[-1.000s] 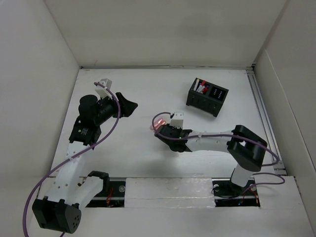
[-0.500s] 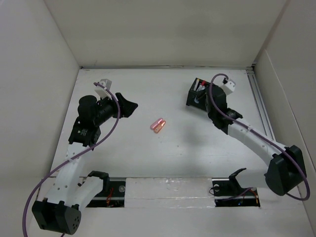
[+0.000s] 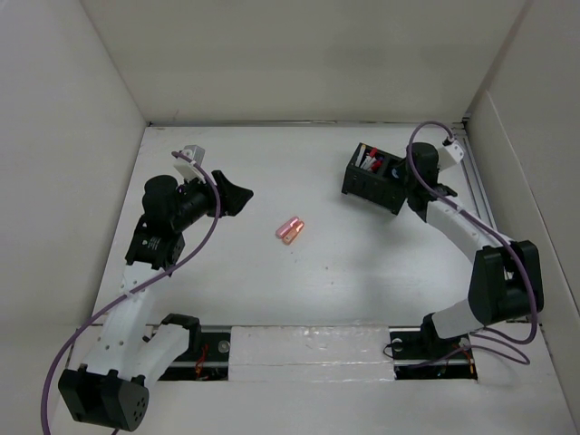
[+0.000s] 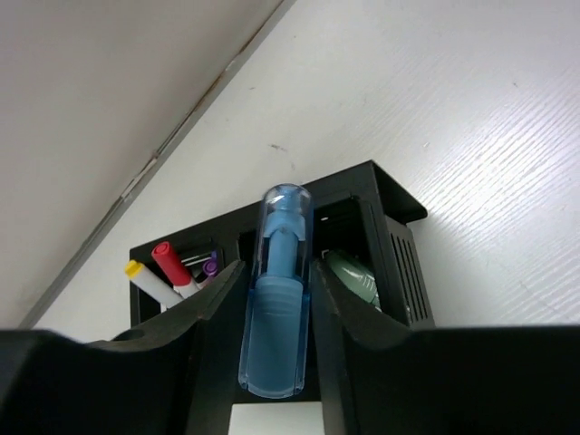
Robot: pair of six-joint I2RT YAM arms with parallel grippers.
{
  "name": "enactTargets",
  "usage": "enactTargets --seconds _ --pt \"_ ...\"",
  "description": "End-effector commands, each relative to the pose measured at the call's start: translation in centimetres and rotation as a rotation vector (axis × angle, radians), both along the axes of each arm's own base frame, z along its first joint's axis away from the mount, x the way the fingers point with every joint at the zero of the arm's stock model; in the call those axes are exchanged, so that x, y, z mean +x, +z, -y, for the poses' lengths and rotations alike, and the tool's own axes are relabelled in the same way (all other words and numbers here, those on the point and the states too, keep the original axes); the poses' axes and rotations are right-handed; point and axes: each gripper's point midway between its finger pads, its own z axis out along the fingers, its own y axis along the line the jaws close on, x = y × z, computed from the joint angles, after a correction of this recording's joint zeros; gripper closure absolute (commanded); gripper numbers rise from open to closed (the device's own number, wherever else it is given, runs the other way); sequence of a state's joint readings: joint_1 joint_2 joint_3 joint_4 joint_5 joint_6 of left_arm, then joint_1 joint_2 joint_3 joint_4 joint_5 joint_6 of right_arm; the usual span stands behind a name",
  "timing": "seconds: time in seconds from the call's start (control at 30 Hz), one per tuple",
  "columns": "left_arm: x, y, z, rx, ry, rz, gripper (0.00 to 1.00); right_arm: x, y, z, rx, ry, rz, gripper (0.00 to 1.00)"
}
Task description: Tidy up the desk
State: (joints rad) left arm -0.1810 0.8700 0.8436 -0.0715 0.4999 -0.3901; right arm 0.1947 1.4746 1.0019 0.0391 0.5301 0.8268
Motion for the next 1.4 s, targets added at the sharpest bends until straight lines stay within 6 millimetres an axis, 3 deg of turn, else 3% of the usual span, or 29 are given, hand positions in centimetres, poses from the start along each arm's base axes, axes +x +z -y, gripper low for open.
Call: enactTargets --seconds 0.0,0.17,0.27,0.3,0.33,0.37,0.4,0.43,0.47,0.53,0.57,0.63,0.67,0.73,0.77,0.87,0.93,0.97,1.1,1.37 --pt "0.2 1.8 0.1 -0.01 -0.01 0.064 0.38 1.7 3.3 0.8 0.025 -0.004 0.102 0.58" --pt "0.4 1.4 0.2 -0.009 -0.014 0.052 0.38 1.7 4.2 0.3 0.024 0.03 0.102 0.4" --pt "0.4 1.4 0.2 -0.009 -0.016 0.049 0.38 0.8 5.5 -1.7 0.031 0.09 0.145 0.35" --pt "0.4 1.4 0.2 -0.009 -0.017 0.05 0.38 0.3 5.9 -3.8 0.037 0.143 0.156 0.36" --pt "0.5 1.4 0.2 -0.009 -0.013 0.052 0.38 -0.2 6.1 -5.7 0.047 0.202 0.165 0.39" --pt "0.5 1.4 0.2 -0.008 -0.012 0.05 0.38 -0.8 5.7 -7.7 0.047 0.264 0.179 0.51" --pt "0.7 1.4 0.1 -0.007 -0.009 0.049 0.38 -2.3 5.9 -11.8 0.057 0.372 0.193 0.62" --pt "0.7 1.4 0.1 -0.005 -0.007 0.047 0.38 -3.2 5.4 -14.1 0.058 0.437 0.187 0.71" --pt "0.6 1.2 0.2 -0.004 -0.012 0.043 0.38 -5.0 3.5 -17.9 0.027 0.542 0.149 0.95" --pt "0.6 1.2 0.2 -0.005 -0.012 0.044 0.38 -6.6 1.9 -21.0 0.003 0.603 0.105 0.98" --pt "0.6 1.2 0.1 -0.006 -0.009 0.043 0.38 -7.7 0.1 -21.9 -0.039 0.625 0.04 0.98" --pt "0.7 1.2 0.2 -0.006 -0.011 0.041 0.38 -10.1 -1.9 -25.1 -0.085 0.685 -0.022 0.94" --pt "0.6 1.2 0.3 -0.011 -0.018 0.042 0.38 -11.0 -3.0 -25.8 -0.113 0.707 -0.059 0.78" --pt "0.6 1.3 0.4 -0.016 -0.022 0.044 0.38 -11.9 -3.7 -27.0 -0.145 0.718 -0.085 0.59" --pt "0.7 1.3 0.4 -0.015 -0.019 0.042 0.38 -12.8 -4.9 -28.2 -0.161 0.739 -0.114 0.43" --pt "0.5 1.5 0.5 -0.02 -0.032 0.047 0.38 -14.4 -7.3 -30.0 -0.213 0.784 -0.185 0.29" --pt "0.5 1.4 0.4 -0.021 -0.023 0.047 0.38 -14.6 -7.4 -31.0 -0.237 0.788 -0.192 0.27" --pt "0.5 1.5 0.4 -0.021 -0.02 0.047 0.38 -15.4 -9.3 -31.2 -0.277 0.796 -0.248 0.27" --pt "0.4 1.4 0.3 -0.018 -0.016 0.052 0.38 -16.3 -11.2 -32.3 -0.361 0.816 -0.296 0.23" --pt "0.6 1.3 0.2 -0.016 -0.011 0.046 0.38 -15.4 -13.5 -32.7 -0.435 0.792 -0.348 0.23"
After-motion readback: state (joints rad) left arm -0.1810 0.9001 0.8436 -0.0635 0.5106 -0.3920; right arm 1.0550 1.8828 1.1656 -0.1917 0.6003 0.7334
